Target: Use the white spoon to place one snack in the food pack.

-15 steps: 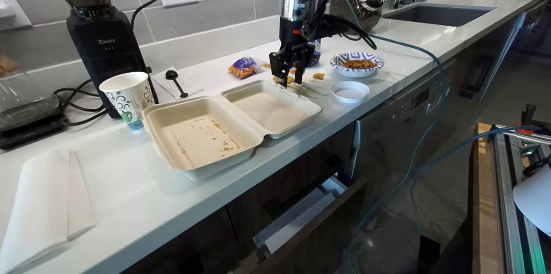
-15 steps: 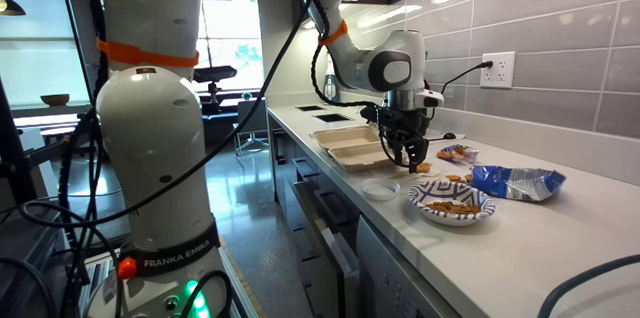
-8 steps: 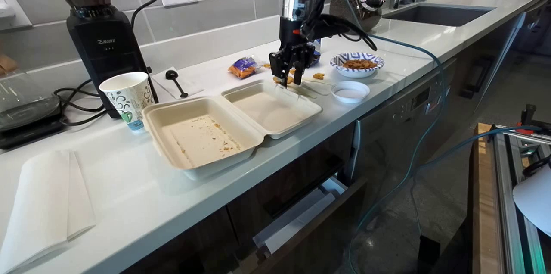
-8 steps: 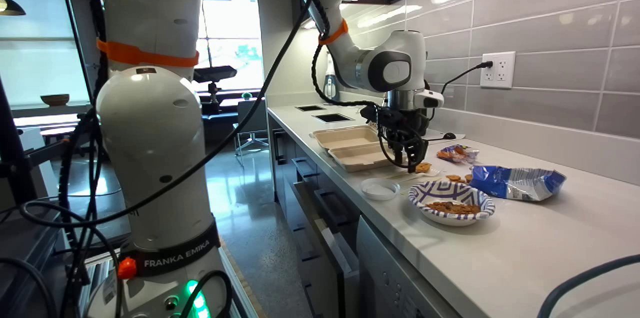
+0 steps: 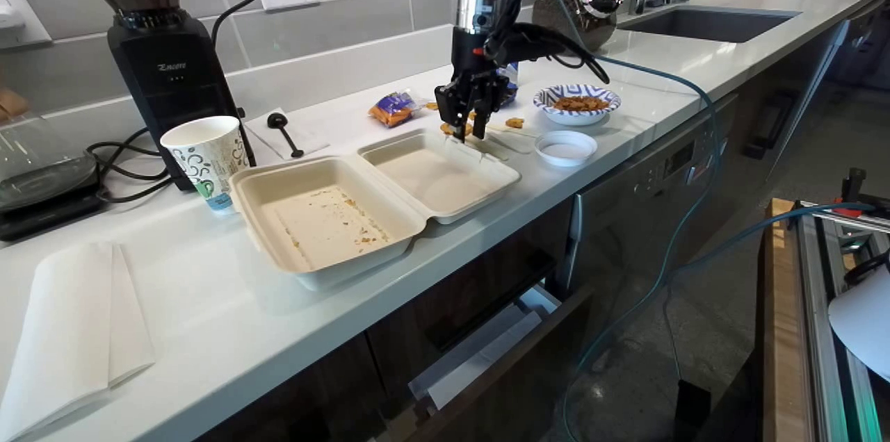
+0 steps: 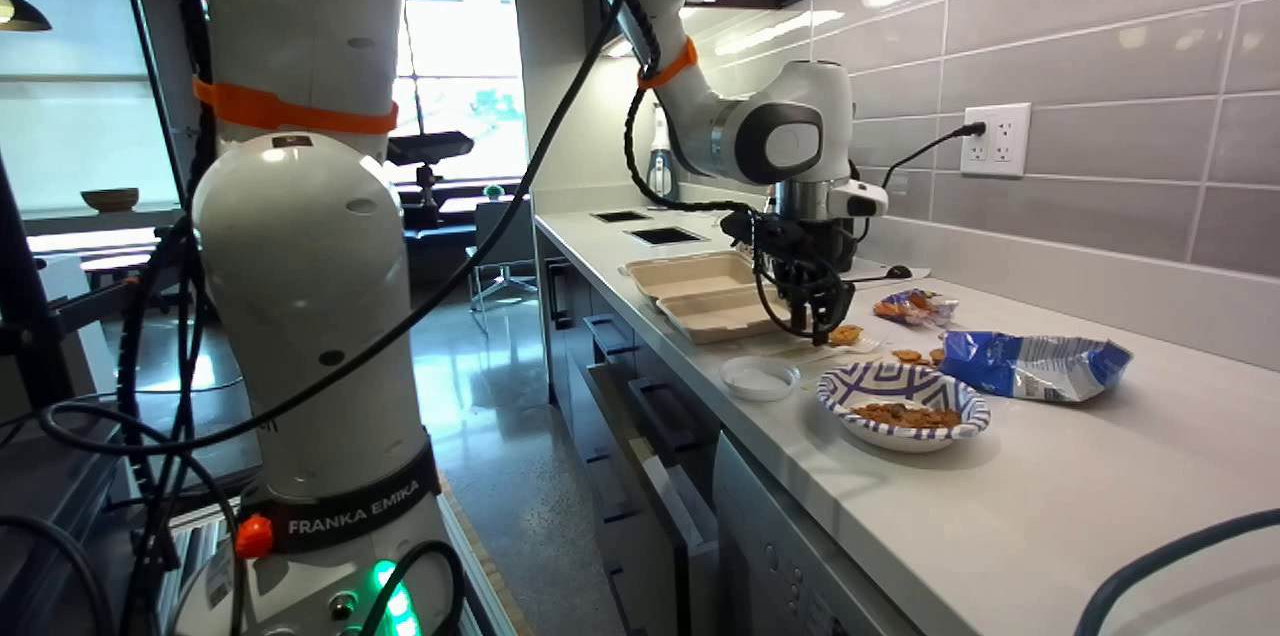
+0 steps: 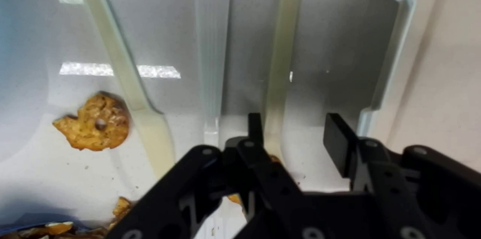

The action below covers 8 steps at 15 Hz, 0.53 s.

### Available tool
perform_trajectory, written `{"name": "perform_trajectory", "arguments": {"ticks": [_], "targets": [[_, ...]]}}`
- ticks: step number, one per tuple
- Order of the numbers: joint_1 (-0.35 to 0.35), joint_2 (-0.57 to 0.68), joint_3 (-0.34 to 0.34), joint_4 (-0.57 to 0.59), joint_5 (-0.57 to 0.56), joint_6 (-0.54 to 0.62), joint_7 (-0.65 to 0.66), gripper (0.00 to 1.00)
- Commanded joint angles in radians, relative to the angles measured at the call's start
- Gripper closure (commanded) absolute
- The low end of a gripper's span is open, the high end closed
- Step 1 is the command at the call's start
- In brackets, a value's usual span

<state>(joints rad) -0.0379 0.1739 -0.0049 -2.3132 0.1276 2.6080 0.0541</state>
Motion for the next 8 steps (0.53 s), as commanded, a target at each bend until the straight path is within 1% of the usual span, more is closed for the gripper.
{"name": "perform_trajectory", "arguments": {"ticks": [1,2,4,5,6,7,8], "targets": [[0.0,-0.007,0.004,-0.023,0.034,0.027,-0.005,0.51],[-0.001,-0.006,0.004,-0.023,0.037,0.026,-0.008,0.49],[-0.004,-0.002,0.005,-0.022,0.048,0.025,-0.016,0.51],[-0.004,-0.001,0.005,-0.022,0.051,0.025,-0.016,0.54],[-0.004,-0.001,0.004,-0.022,0.052,0.023,-0.015,0.54],[-0.004,-0.001,0.004,-0.022,0.053,0.023,-0.014,0.57],[-0.004,-0.002,0.004,-0.022,0.052,0.023,-0.013,0.56]]}}
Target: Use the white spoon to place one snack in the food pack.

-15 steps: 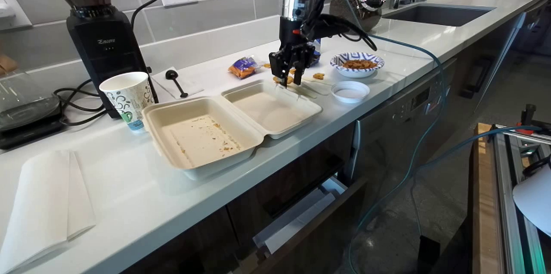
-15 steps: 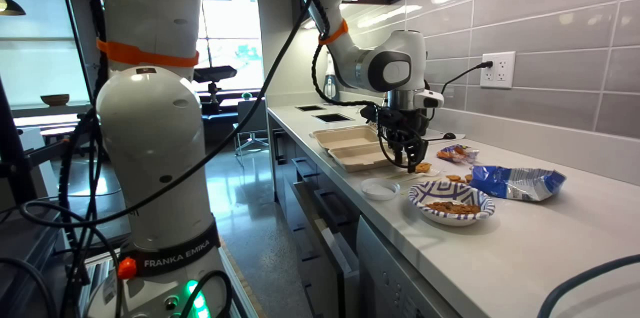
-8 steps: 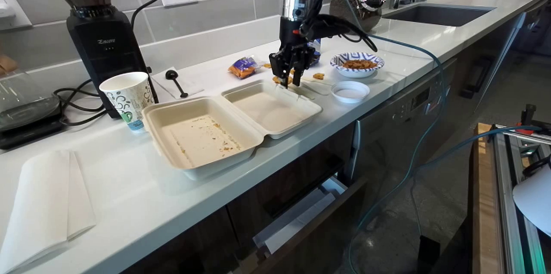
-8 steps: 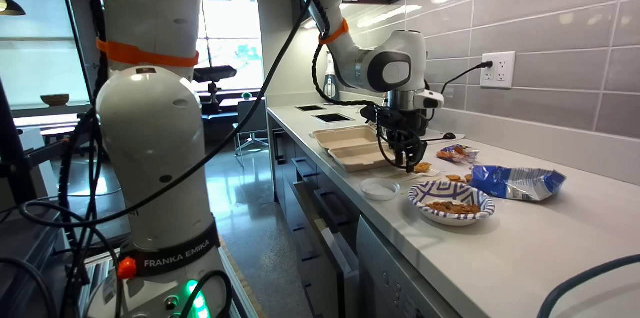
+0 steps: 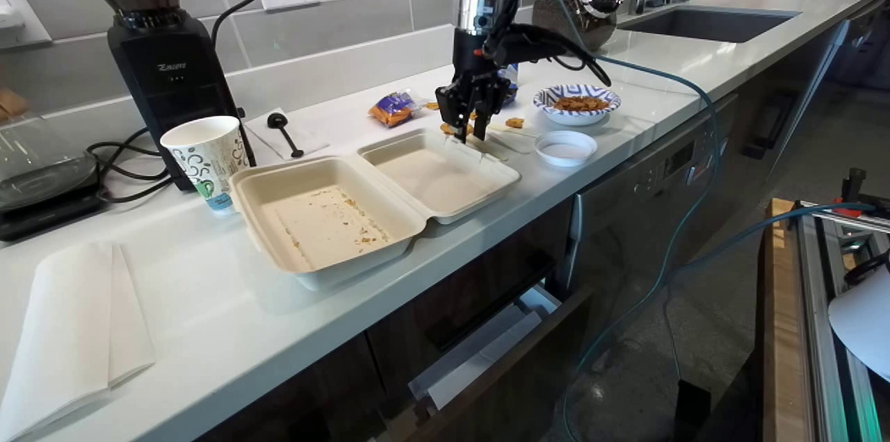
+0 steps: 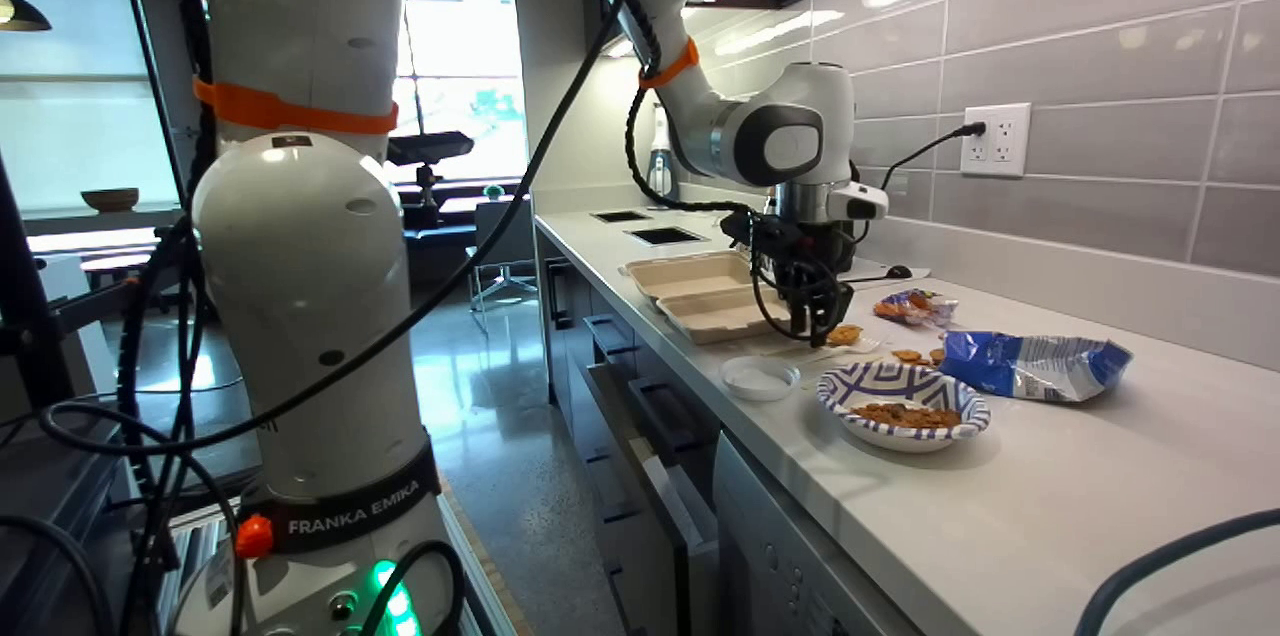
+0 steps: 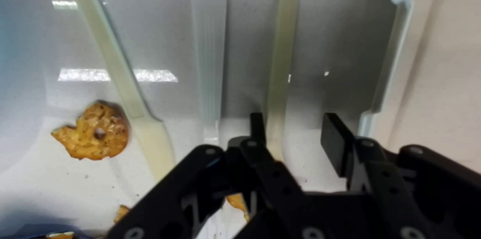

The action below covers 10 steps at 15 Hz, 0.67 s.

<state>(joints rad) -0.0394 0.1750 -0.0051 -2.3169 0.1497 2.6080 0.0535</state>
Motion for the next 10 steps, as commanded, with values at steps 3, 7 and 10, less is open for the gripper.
{"name": "perform_trajectory", "arguments": {"ticks": [3,7,10], "targets": [[-0.002,-0.004,0.002,-0.019,0.027,0.021,-0.008,0.57],[0.0,-0.005,0.0,-0.02,0.021,0.017,-0.001,0.59],[0.001,-0.006,-0.002,-0.021,0.017,0.015,0.003,0.65]]}}
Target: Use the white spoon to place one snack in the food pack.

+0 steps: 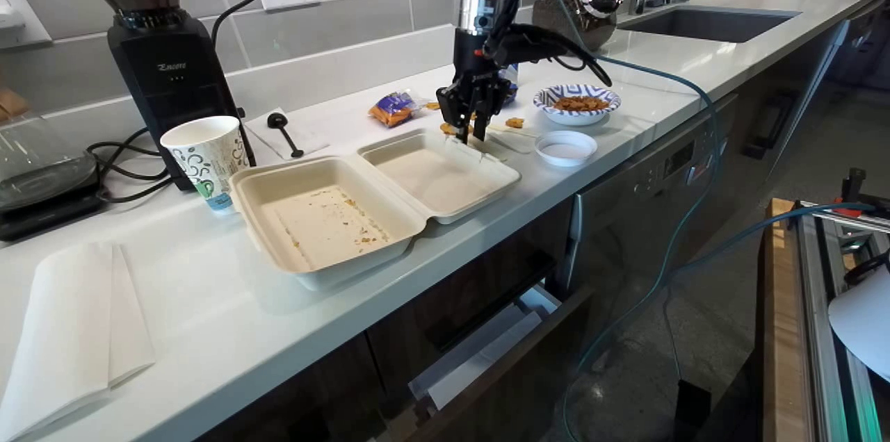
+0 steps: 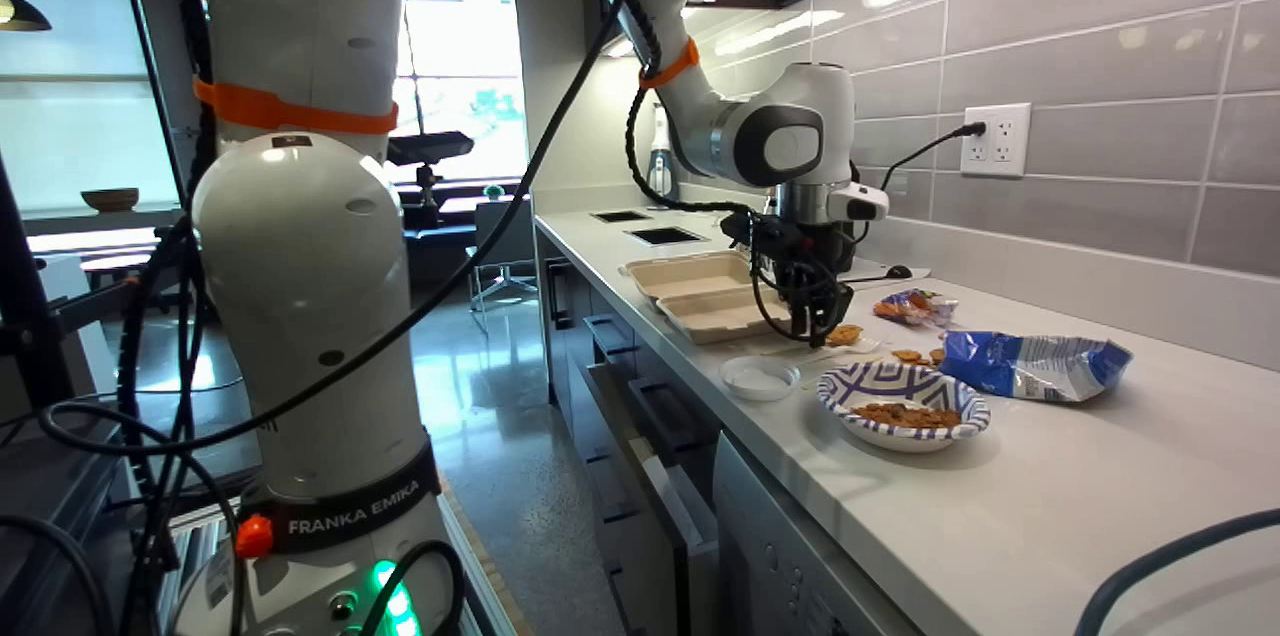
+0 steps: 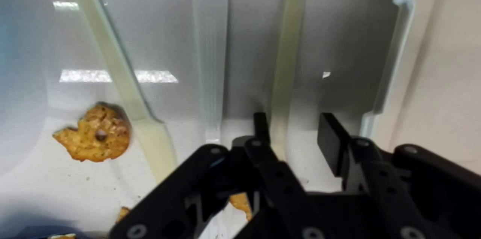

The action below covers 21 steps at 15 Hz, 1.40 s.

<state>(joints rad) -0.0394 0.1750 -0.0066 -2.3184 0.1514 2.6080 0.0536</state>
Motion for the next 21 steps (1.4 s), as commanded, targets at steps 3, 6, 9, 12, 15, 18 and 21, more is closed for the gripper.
{"name": "perform_trajectory", "arguments": {"ticks": [3,6,9,12,15,18,21], "targets": [[0.003,-0.007,-0.003,-0.02,0.009,0.012,0.011,0.67],[0.004,-0.006,-0.005,-0.018,0.004,0.006,0.022,0.66],[0.005,-0.006,-0.007,-0.019,0.0,0.001,0.026,0.67],[0.007,-0.009,-0.01,-0.019,-0.01,-0.005,0.039,0.68],[0.008,-0.01,-0.013,-0.017,-0.019,-0.012,0.049,0.72],[0.01,-0.011,-0.015,-0.016,-0.026,-0.016,0.059,0.72],[0.011,-0.011,-0.016,-0.017,-0.03,-0.019,0.07,0.72]]}}
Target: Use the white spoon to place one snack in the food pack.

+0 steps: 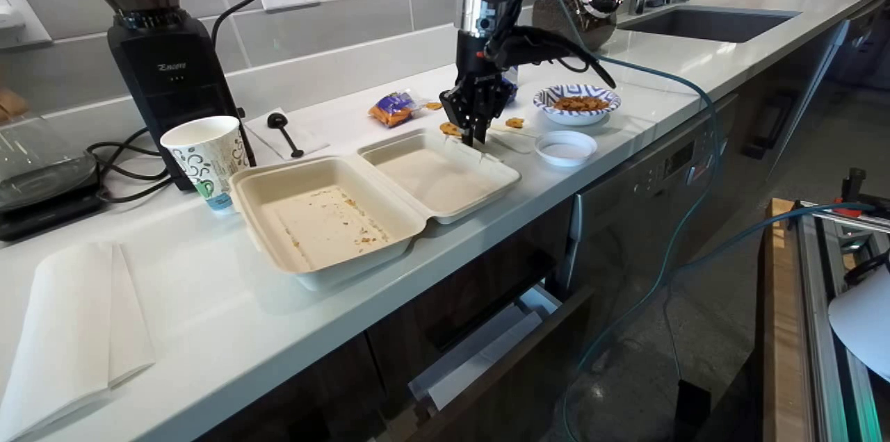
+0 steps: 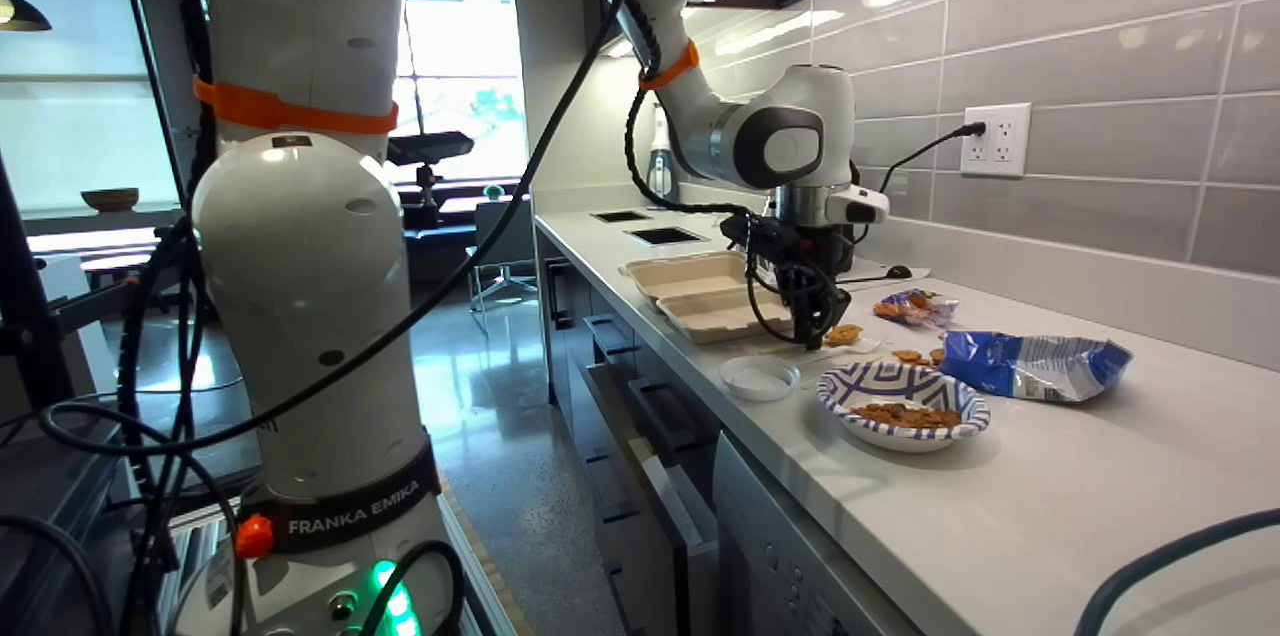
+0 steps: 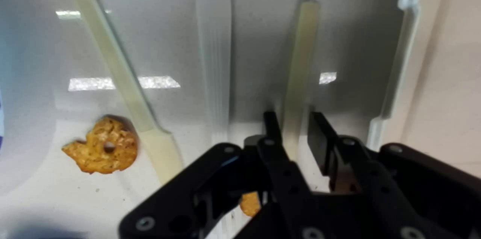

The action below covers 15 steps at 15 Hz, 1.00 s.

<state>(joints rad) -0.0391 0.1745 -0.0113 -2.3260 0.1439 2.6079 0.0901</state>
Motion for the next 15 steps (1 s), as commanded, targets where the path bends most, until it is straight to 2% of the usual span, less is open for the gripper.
{"name": "perform_trajectory", "arguments": {"ticks": [1,6,9,15], "targets": [[0.01,-0.011,-0.012,-0.009,-0.024,-0.019,0.037,0.73],[0.011,-0.011,-0.016,-0.005,-0.037,-0.032,0.046,0.78],[0.01,-0.01,-0.017,-0.003,-0.039,-0.034,0.045,0.77],[0.01,-0.009,-0.018,-0.001,-0.04,-0.035,0.044,0.82]]}}
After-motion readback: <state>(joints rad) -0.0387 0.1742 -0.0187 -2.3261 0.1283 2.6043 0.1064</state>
